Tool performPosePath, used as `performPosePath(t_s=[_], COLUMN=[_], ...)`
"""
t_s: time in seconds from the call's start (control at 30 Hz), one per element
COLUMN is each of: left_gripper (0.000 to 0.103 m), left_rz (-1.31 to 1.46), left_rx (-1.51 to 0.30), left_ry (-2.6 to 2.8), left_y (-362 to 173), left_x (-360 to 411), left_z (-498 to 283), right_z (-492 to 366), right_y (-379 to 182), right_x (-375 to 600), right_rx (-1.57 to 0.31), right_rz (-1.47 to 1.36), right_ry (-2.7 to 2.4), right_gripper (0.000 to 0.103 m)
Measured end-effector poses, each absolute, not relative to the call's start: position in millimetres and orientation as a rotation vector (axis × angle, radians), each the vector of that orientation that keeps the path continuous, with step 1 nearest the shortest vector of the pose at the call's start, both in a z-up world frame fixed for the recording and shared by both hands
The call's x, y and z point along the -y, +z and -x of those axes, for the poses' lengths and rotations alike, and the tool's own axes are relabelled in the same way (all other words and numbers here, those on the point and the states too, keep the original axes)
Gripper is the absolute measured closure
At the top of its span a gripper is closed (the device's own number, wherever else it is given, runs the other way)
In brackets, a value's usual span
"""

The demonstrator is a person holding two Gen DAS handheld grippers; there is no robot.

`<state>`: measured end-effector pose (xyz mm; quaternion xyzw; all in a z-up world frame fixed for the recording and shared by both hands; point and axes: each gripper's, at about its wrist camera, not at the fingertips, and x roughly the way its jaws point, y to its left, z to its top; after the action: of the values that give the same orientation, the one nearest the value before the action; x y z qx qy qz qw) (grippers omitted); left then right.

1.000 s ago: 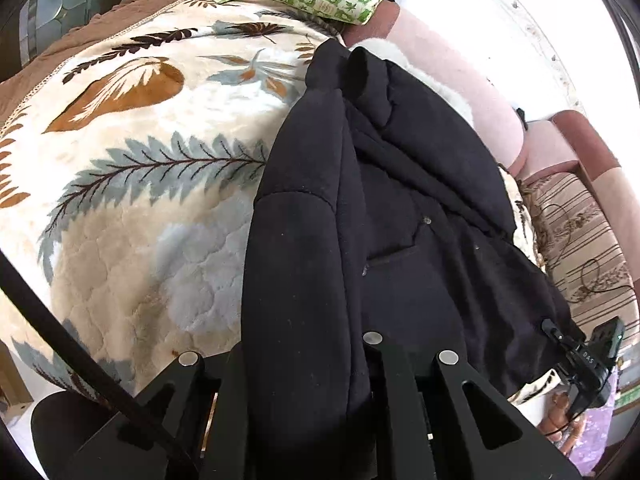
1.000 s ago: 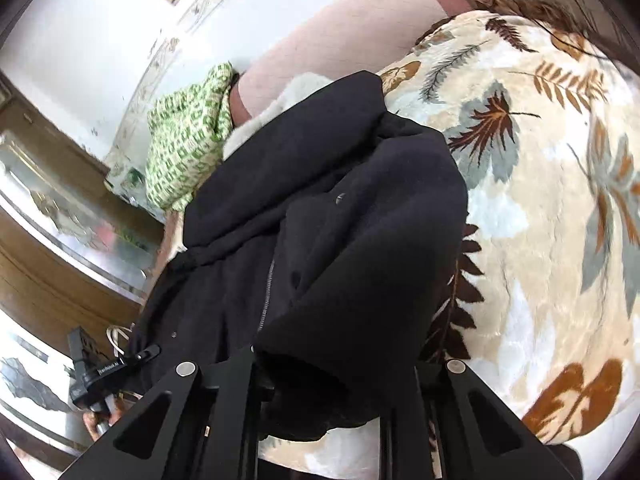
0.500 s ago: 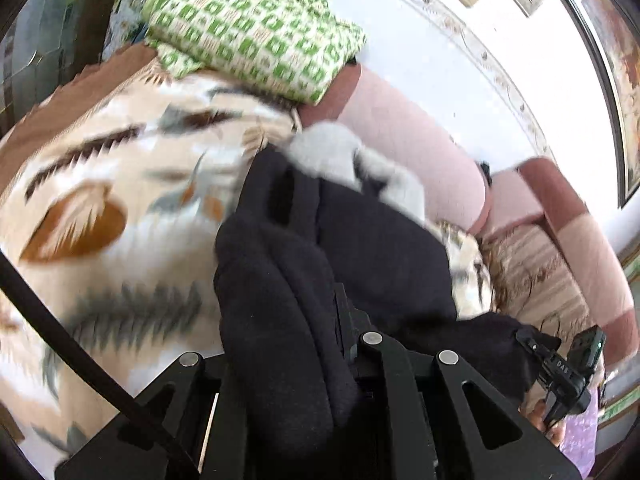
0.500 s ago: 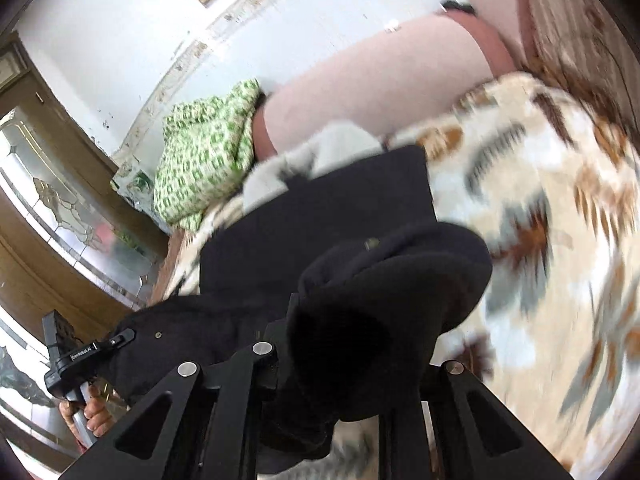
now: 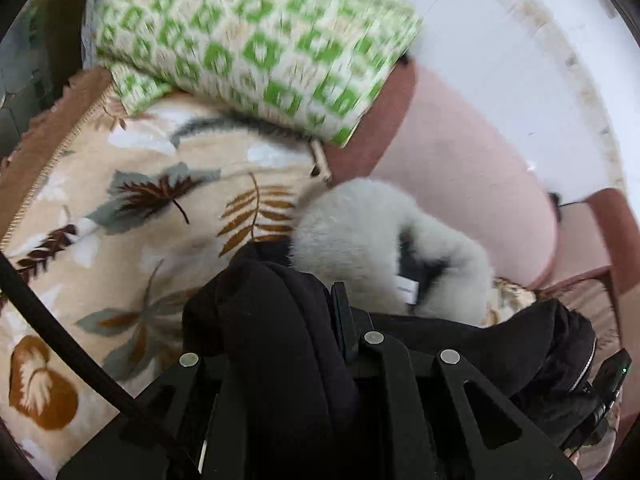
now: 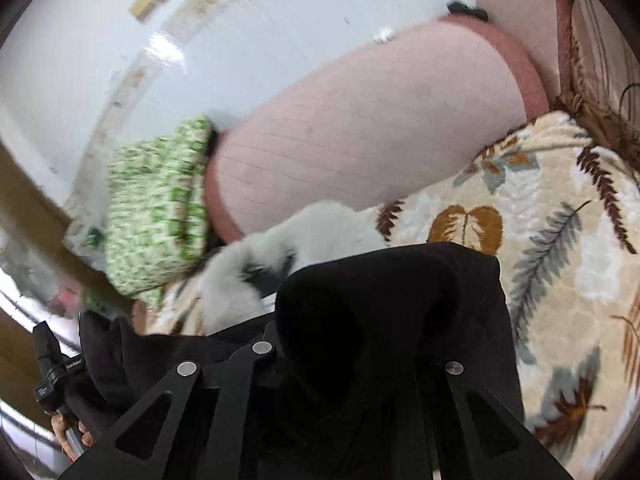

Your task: Fold large clothes

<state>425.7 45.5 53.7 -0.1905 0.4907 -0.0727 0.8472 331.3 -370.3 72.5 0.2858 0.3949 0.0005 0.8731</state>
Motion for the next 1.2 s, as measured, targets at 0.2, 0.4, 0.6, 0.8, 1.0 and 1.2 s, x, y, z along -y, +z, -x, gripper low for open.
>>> performPosePath(t_s=[0.2,0.4,0.6,0.8,1.0,1.2], left_gripper=[0.086,0.085,0.084,0.065,0.029,0.029], left_rz=[0.419,0.354,0.369,0.406,0.511,0.362], left_rx=[-1.090,-1.090,-1.087,-1.055,-0.907,-0.812], left_ry=[-0.124,-0.088,-0.072,-0.148,-0.120,-0.041], left_y=[9,-22,-35,6,65,109], left_x=[-37,-21,-17,-31,-57,-60], left_z=[-463,-477,-480,-464,-430,-383], right_z=[-371,-385,-392,-386,-354,-306], right_y=[12,-17,-40,-13,46,101], right_x=[387,391,400,403,422,413], right_rx=[-0.904,-0.926,-0.920,-0.947,-0.806,-0.701], right_rz=[-0.687,-0.707,-0.804,-0.787,-0.754,-0.628], right_ry=[0.001,0.027,0.039,0.079,-0.023,-0.103], right_gripper=[0.085,0.085,0.083,0.054,0.012,0.010])
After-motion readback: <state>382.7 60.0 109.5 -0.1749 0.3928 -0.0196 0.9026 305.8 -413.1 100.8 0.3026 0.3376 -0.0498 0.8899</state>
